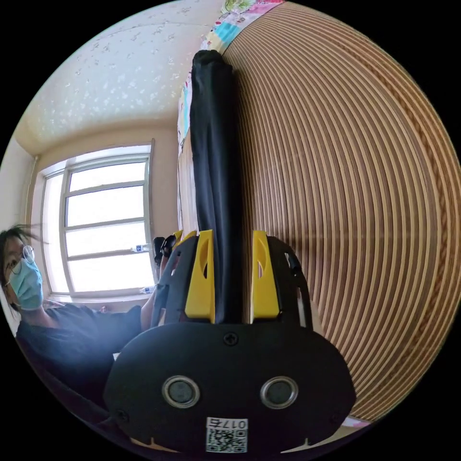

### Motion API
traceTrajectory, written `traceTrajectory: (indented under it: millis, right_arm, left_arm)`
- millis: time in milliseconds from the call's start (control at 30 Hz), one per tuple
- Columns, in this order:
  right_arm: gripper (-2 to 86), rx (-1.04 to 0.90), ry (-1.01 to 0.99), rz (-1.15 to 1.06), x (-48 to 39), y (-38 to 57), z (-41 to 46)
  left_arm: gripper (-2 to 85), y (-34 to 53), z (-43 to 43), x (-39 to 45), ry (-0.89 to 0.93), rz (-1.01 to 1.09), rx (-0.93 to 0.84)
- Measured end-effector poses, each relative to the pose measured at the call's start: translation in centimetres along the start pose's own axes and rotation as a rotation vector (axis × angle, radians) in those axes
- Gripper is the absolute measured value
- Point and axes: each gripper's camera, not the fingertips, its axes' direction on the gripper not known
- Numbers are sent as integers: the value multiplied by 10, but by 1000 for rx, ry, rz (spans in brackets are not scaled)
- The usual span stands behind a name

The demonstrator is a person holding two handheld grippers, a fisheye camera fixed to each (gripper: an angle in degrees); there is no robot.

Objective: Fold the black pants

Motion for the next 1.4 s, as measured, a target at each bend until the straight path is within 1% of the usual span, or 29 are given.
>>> traceTrajectory:
  millis: [67,133,233,300,367,433,500,533,567,633,700,767,967,1033,1100,1200,1233,1300,1400]
  right_arm:
    - [138,15,-1,-17,3,-38,-1]
    - [137,6,-45,-22,8,-83,2]
    - [123,-48,-70,-10,10,-116,19]
    - [112,-104,-77,0,10,-124,37]
    - [95,-148,-97,-1,11,-129,56]
    - [72,-183,-116,-6,11,-132,75]
    - [56,-196,-125,4,12,-130,79]
    - [46,-199,-141,12,12,-125,77]
    - [42,-195,-160,7,11,-121,74]
    - [29,-175,-263,-52,-4,-97,54]
    - [24,-147,-333,-108,-25,-70,30]
    - [20,-137,-399,-156,-50,-37,4]
    - [10,-155,-474,-380,-189,96,-83]
    - [8,-160,-469,-473,-253,141,-117]
    - [8,-147,-464,-542,-299,166,-142]
    - [8,-118,-514,-674,-372,191,-180]
    - [8,-102,-490,-698,-394,194,-192]
    - [7,-62,-407,-701,-415,191,-205]
    - [7,-30,-322,-689,-416,163,-210]
  left_arm:
    - [136,-33,14,-1,-3,29,-23]
    - [136,-62,30,-2,-20,39,-74]
    - [132,-94,52,3,33,67,-133]
    - [114,-106,67,9,-1,65,-178]
    - [100,-110,73,8,-8,50,-174]
    - [87,-111,79,0,50,11,-167]
    - [65,-108,85,-18,154,-63,-198]
    - [61,-105,85,-20,172,-73,-206]
    - [54,-100,81,-21,206,-70,-214]
    - [51,-89,67,-9,285,-6,-206]
    - [51,-65,40,18,423,102,-179]
    - [50,-39,12,49,489,196,-149]
    - [49,70,-83,191,561,483,-105]
    - [49,96,-112,236,551,553,-96]
    - [50,120,-146,293,539,639,-73]
    - [49,131,-176,352,606,721,-26]
    - [49,131,-179,361,610,727,-22]
    - [50,119,-181,386,567,690,-8]
    - [49,88,-156,386,528,629,-5]
